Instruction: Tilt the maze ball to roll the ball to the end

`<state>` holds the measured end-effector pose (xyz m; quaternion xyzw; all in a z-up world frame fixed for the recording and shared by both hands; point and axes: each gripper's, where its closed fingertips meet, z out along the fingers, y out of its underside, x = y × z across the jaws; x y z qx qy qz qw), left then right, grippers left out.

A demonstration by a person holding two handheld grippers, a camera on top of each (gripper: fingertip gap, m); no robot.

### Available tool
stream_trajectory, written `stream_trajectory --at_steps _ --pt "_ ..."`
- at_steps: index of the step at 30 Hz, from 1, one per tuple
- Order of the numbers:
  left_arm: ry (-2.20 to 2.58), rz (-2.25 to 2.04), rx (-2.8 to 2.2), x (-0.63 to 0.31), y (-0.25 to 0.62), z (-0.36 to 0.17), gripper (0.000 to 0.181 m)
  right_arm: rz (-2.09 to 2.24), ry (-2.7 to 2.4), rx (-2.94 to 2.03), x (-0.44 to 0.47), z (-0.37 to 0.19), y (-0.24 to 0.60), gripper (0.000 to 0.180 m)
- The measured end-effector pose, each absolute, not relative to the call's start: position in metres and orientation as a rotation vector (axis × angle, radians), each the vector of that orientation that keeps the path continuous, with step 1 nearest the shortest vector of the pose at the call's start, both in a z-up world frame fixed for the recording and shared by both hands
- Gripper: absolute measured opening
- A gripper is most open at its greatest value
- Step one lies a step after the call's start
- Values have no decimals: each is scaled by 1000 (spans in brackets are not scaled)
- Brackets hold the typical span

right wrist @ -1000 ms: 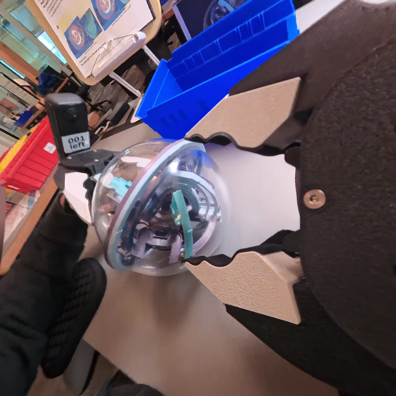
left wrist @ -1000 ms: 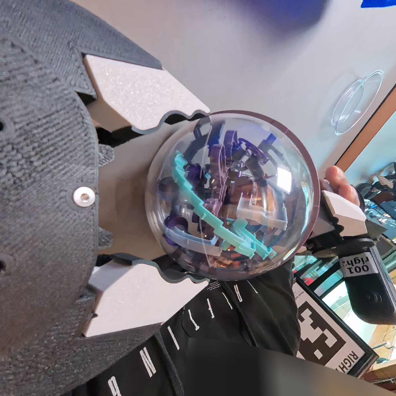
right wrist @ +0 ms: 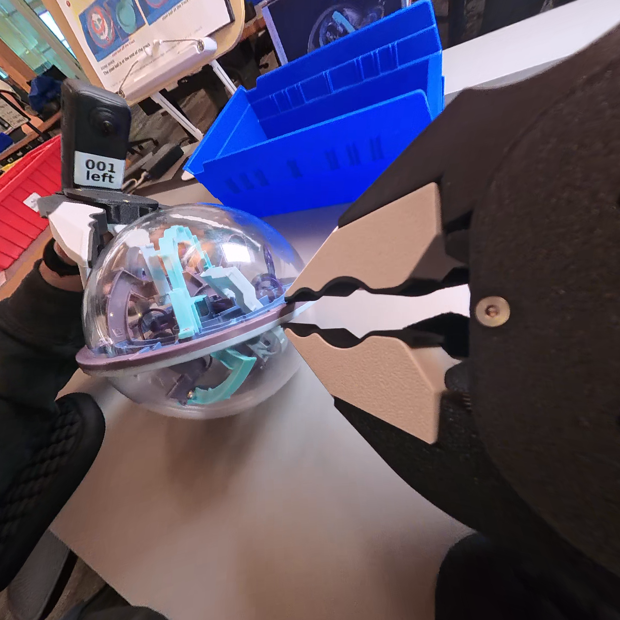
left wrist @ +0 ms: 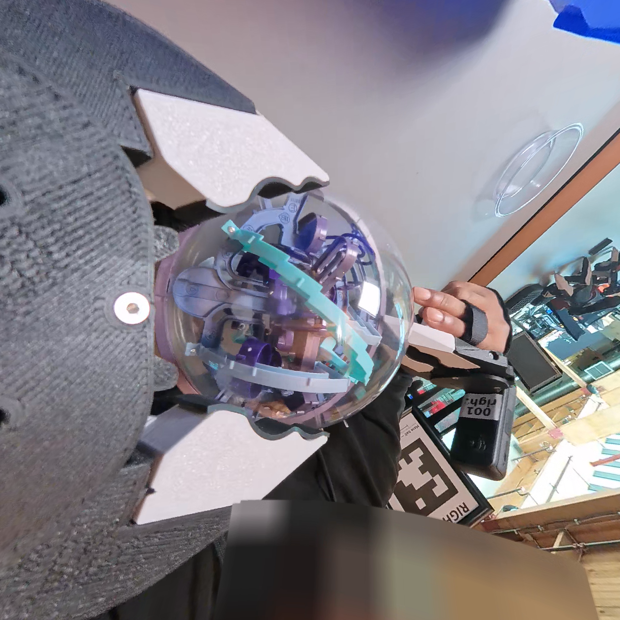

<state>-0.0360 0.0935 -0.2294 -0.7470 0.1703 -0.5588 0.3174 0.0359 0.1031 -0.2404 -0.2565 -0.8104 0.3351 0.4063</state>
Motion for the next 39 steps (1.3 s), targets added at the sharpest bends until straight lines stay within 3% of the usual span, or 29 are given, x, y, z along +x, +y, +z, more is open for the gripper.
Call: stream_trajectory --at_steps 6,14,23,30,39 --pt "439 -1396 -1914 -44 94 -221 126 864 -2046 -650 35 -254 105 9" --pt "489 -1296 -1751 -59 64 -202 129 958 -2045 -709 38 -274 108 8" --pt "526 -1036 -1731 -63 43 -228 109 905 -2042 -693 34 -286 112 7" --pt "528 -1020 -1751 -59 47 -239 118 866 -2045 -655 32 -288 103 7" --pt "520 -935 -1780 -73 40 -225 114 829 -2025 -657 30 -288 106 7"
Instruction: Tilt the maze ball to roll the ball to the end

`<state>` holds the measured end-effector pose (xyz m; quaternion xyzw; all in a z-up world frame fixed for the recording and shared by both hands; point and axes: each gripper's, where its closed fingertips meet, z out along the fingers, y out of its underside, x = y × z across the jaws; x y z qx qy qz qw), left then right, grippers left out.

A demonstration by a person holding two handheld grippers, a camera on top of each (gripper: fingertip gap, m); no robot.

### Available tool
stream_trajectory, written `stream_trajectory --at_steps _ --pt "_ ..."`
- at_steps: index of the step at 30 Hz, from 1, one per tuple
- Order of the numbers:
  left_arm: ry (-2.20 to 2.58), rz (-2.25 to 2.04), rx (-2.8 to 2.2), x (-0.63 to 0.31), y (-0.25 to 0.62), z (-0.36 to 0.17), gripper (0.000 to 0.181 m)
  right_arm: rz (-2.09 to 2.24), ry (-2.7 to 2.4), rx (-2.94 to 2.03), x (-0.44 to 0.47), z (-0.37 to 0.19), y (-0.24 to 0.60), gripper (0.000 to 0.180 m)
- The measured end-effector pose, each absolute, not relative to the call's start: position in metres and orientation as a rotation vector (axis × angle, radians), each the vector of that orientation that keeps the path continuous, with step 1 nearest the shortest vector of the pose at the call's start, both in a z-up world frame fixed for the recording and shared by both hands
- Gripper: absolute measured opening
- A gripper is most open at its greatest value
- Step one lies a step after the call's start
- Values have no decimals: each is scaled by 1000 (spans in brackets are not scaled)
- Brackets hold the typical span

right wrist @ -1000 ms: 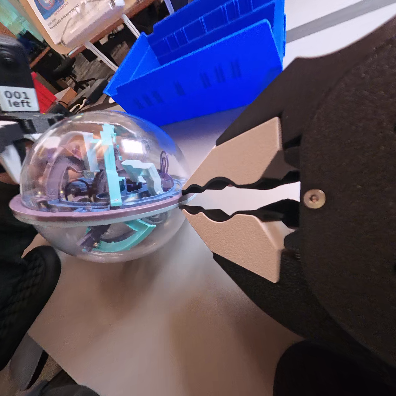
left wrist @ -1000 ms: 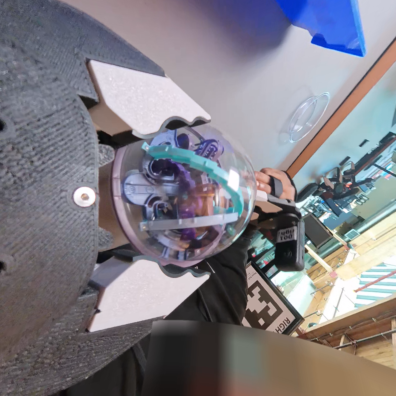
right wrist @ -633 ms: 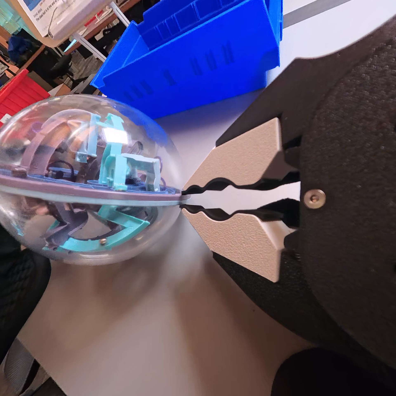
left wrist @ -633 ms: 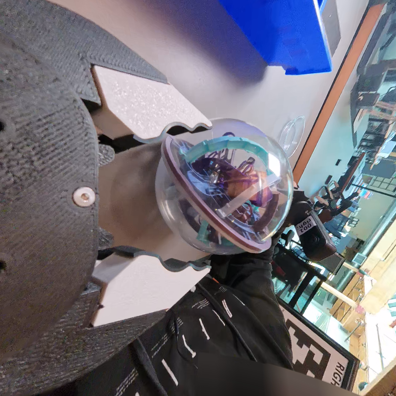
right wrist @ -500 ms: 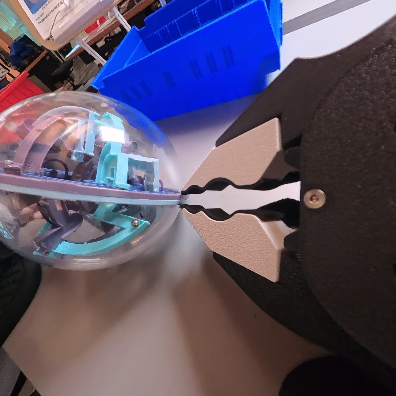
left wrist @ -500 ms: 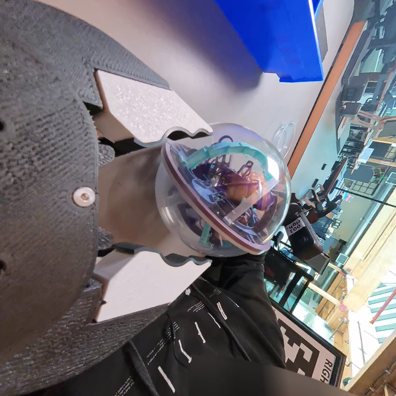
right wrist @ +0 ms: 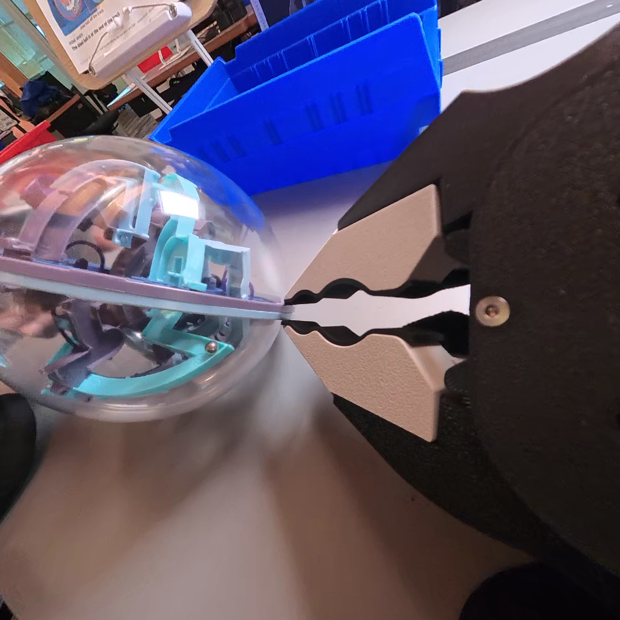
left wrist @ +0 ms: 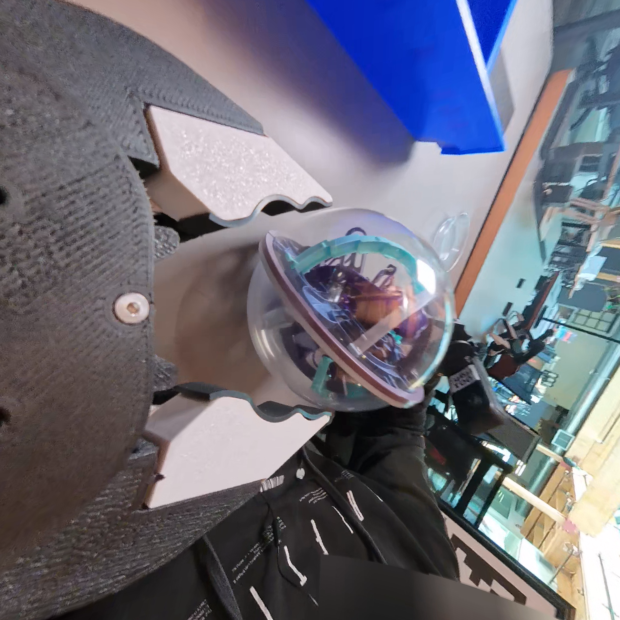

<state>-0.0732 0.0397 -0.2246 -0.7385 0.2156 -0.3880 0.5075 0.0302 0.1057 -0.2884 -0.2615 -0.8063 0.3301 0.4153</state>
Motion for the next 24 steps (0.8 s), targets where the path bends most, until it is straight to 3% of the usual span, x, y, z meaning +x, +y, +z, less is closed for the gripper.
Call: stream_trajectory --at_steps 4,17,24 --pt "475 -872 -1779 -77 37 -206 118 842 -2021 -687 29 -288 106 7" --pt "516 -683 -1888 -36 46 -228 140 931 -2032 -717 34 -277 89 7" --pt "532 -735 -1866 -38 51 -229 140 966 -2018 -720 36 -271 86 7"
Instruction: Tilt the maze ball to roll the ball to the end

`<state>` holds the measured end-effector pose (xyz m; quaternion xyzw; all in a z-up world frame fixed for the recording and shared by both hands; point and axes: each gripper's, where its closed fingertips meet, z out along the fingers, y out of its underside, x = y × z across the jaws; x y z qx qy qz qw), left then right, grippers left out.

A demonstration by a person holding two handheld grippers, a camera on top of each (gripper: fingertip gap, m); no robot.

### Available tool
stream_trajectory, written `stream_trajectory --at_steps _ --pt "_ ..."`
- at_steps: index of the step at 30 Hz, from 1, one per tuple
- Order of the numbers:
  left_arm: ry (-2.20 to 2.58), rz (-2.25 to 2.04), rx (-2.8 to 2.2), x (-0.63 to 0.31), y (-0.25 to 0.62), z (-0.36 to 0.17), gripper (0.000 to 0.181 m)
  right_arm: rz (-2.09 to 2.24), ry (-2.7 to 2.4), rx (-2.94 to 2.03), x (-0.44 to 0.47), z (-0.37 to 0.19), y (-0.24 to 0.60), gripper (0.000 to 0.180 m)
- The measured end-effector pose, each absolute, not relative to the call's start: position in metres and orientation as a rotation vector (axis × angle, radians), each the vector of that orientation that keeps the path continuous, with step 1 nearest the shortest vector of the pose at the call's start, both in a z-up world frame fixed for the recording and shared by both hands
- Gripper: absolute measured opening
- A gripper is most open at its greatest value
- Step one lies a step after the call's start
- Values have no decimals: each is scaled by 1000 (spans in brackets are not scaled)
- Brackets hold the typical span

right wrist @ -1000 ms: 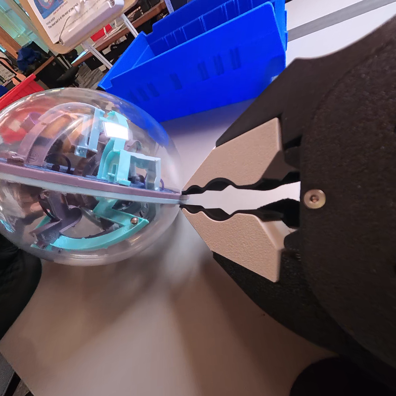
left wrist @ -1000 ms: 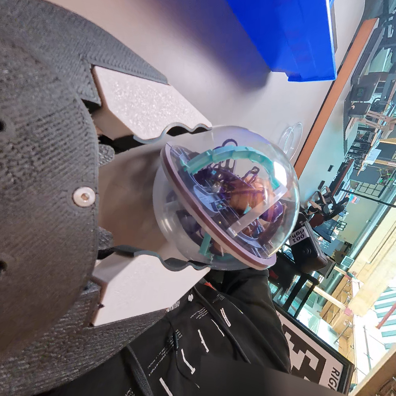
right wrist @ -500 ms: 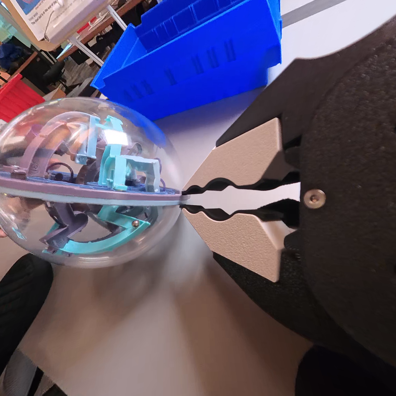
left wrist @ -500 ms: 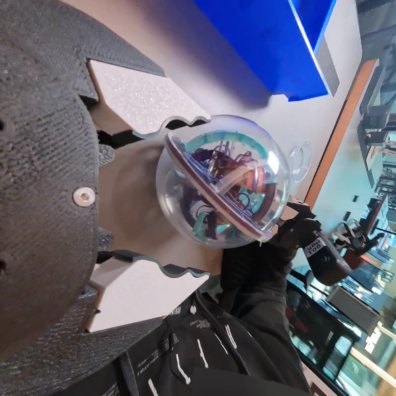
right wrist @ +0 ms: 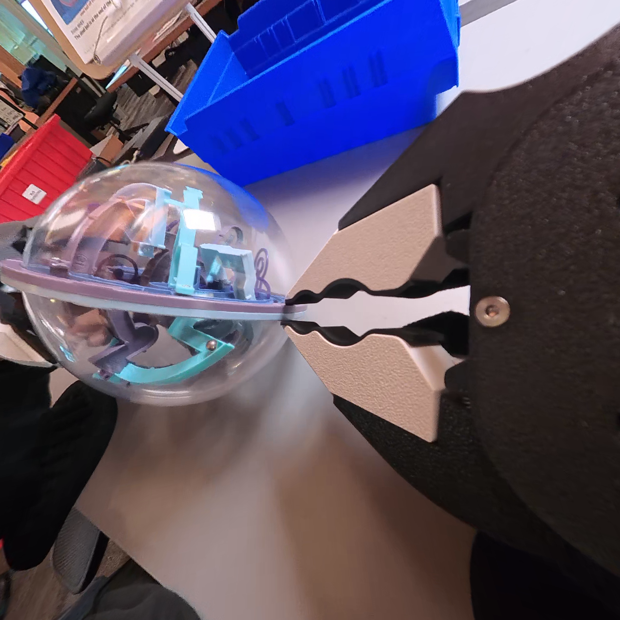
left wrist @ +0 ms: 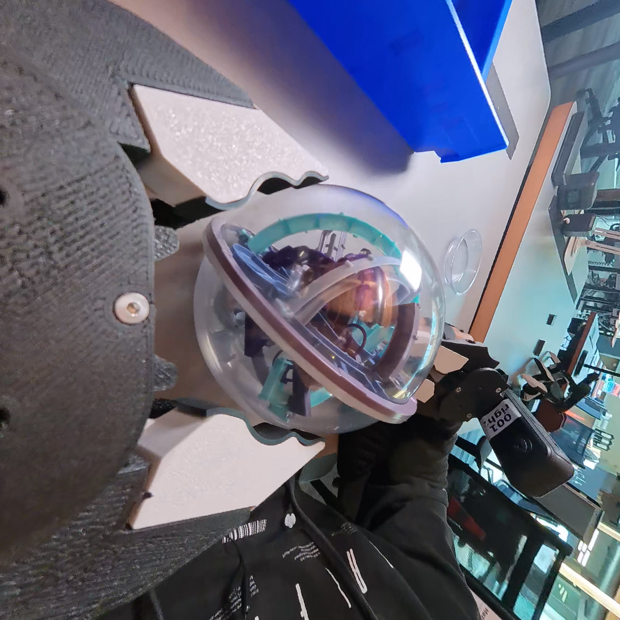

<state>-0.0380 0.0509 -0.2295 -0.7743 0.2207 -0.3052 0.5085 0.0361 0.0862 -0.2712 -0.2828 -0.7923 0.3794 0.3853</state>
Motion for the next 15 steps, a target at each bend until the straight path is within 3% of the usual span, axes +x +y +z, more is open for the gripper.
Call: stream_trajectory --at_steps 15 --pt "500 -883 -1785 -44 48 -231 140 1066 -1974 -718 37 -259 80 7"
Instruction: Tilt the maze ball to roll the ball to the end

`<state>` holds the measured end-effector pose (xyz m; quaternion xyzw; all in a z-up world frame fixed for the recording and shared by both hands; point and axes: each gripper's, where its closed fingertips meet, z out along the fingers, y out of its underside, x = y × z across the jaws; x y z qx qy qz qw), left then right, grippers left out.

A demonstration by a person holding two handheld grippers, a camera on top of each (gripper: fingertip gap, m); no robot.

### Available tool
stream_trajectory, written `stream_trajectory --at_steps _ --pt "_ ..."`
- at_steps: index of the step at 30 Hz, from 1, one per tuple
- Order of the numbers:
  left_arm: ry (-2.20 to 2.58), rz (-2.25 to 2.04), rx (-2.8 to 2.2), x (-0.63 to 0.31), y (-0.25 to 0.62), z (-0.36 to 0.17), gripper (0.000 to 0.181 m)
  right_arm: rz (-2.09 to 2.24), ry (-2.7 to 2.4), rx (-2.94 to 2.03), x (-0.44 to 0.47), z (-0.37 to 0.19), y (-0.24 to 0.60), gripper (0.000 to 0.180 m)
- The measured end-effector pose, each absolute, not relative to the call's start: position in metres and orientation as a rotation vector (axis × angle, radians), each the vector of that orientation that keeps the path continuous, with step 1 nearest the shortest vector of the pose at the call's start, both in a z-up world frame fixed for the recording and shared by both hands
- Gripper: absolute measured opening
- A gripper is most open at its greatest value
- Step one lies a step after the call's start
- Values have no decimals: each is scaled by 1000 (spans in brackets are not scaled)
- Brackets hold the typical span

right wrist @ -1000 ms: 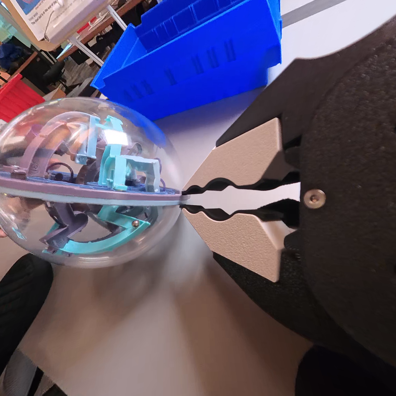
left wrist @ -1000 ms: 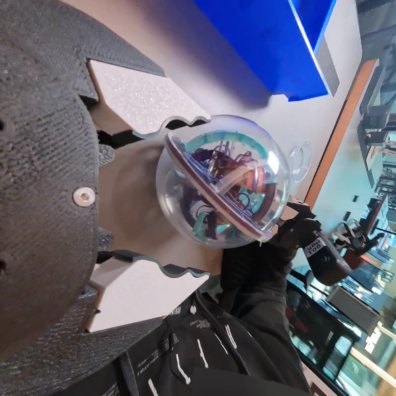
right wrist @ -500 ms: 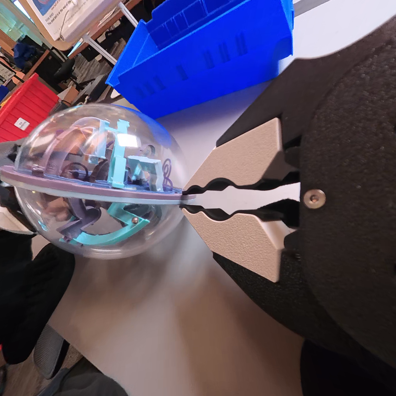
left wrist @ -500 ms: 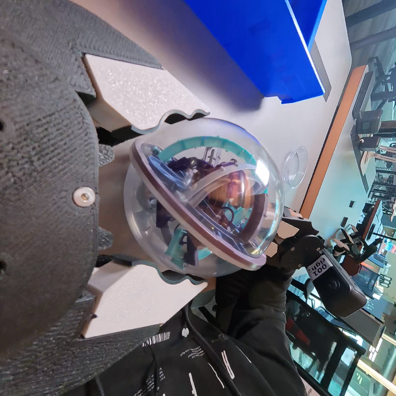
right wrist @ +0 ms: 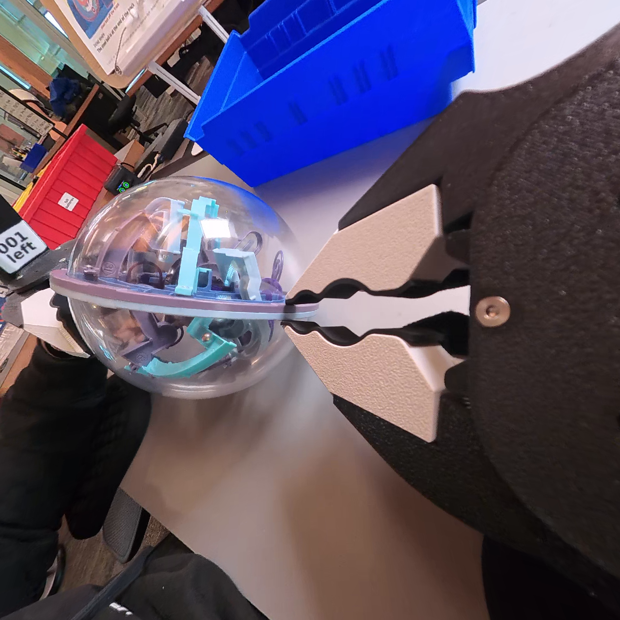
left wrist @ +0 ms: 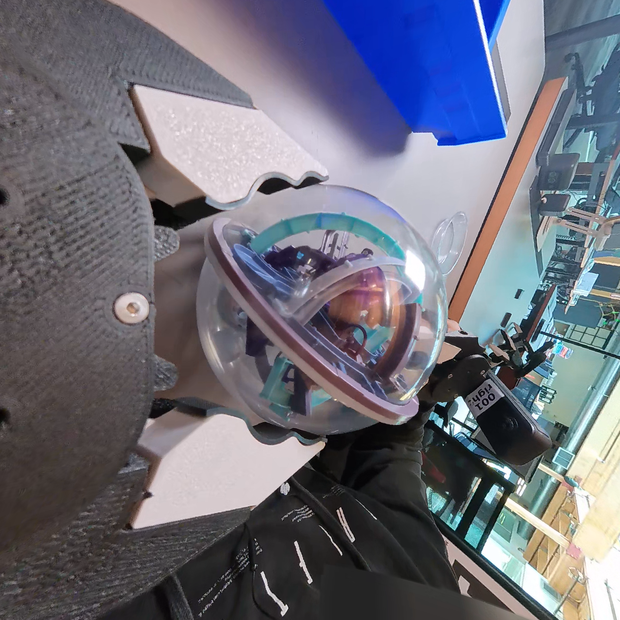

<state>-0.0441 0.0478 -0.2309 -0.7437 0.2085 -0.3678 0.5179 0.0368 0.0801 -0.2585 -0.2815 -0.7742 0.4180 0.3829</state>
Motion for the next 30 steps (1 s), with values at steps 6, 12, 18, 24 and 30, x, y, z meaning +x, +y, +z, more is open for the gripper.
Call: stream_trajectory --at_steps 6,12,18,24,30 --pt "544 -854 -1761 -43 45 -233 140 1061 -1976 -706 37 -259 78 7" --pt "525 -871 -1766 -44 46 -233 140 1061 -1965 -713 37 -258 80 7" --pt "456 -924 -1771 -47 49 -230 139 1084 -1943 -721 36 -255 80 7" --pt "402 -1025 -1734 -49 48 -231 138 1135 -1901 -720 36 -245 80 7" --pt "405 -1043 -1729 -49 47 -232 138 1154 -1884 -729 36 -240 80 6"
